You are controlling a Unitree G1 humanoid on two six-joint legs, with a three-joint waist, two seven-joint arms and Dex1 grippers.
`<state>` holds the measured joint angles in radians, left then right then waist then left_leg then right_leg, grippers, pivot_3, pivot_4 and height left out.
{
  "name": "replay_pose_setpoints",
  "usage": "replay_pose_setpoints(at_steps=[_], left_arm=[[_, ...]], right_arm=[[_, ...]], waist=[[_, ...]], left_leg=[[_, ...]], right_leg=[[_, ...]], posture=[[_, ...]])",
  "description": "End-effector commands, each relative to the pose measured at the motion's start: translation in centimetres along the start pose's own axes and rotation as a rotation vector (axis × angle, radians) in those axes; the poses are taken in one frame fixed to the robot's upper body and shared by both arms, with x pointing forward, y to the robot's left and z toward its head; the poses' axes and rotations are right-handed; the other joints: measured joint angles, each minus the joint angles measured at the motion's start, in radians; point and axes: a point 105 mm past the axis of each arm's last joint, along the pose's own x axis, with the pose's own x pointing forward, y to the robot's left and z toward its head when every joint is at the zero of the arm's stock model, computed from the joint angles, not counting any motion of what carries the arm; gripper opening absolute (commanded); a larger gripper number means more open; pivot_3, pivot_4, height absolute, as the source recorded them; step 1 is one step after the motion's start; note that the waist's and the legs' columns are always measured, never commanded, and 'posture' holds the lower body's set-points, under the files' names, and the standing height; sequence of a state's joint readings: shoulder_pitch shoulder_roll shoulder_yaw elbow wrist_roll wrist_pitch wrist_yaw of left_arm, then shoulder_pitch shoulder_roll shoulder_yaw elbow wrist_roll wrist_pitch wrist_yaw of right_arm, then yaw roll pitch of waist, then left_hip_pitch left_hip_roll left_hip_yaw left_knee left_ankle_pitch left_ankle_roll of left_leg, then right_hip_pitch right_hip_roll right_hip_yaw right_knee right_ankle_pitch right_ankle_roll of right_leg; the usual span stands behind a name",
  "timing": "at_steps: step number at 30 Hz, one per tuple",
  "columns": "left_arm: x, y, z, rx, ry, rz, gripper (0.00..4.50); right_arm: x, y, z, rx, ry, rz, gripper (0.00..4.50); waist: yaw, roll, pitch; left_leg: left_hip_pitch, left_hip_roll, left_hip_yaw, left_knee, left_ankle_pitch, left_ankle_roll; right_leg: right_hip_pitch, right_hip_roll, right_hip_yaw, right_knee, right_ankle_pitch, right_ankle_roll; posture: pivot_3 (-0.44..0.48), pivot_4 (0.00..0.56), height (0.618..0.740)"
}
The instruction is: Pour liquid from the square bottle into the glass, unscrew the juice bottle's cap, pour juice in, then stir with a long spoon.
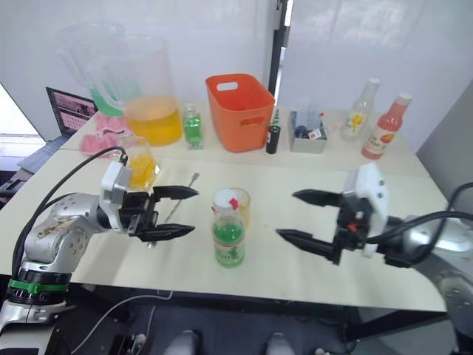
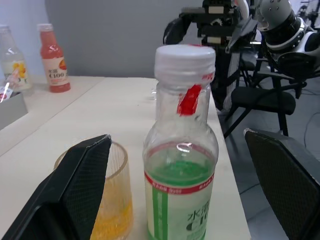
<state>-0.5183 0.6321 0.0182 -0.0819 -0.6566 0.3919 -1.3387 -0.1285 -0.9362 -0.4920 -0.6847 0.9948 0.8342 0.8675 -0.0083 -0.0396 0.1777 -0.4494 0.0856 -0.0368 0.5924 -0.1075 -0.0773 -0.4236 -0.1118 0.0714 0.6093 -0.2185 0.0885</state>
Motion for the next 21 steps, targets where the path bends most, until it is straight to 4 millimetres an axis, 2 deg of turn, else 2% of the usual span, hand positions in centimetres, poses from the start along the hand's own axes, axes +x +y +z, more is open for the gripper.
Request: replay_pose_setpoints(at_steps=[1, 7, 12, 21], left_arm=[[1.9, -0.3, 0.7, 0.029, 0.002, -0.037, 4.50], [4.1, -0.1, 0.8, -0.024, 0.028, -0.060, 4.50], [5.1, 0.1, 0.6, -0.083, 0.051, -0.065, 4.50], [6.0, -0.3, 0.7, -0.126, 0.065, -0.059, 4.50]], right_arm=[[-0.2, 1.1, 0.8, -0.028, -0.009, 0.012, 4.44], [0.5, 1.7, 1.0, -0.049, -0.034, -0.008, 4.44], [0.8, 1.7, 1.0, -0.055, -0.045, -0.022, 4.44], [0.9, 1.3, 0.9, -0.069, -0.049, -0.047, 4.44]], waist=[[-0.003, 0.000, 0.000], [-0.005, -0.001, 0.000], [-0.004, -0.001, 0.000], [-0.005, -0.001, 0.000]], left_leg=[[0.000, 0.000, 0.000, 0.000, 0.000, 0.000], [0.001, 0.000, 0.000, 0.001, 0.000, 0.000], [0.000, -0.001, 0.000, 0.001, 0.000, 0.000], [0.000, -0.001, -0.001, 0.001, 0.000, 0.000]], right_leg=[[0.000, 0.000, 0.000, 0.000, 0.000, 0.000], [0.000, 0.000, 0.000, 0.000, 0.000, 0.000], [0.000, 0.000, 0.000, 0.000, 0.000, 0.000], [0.000, 0.000, 0.000, 0.000, 0.000, 0.000]], posture=[[0.000, 0.150, 0.740], [0.000, 0.150, 0.740], [0.000, 0.150, 0.740], [0.000, 0.150, 0.740]])
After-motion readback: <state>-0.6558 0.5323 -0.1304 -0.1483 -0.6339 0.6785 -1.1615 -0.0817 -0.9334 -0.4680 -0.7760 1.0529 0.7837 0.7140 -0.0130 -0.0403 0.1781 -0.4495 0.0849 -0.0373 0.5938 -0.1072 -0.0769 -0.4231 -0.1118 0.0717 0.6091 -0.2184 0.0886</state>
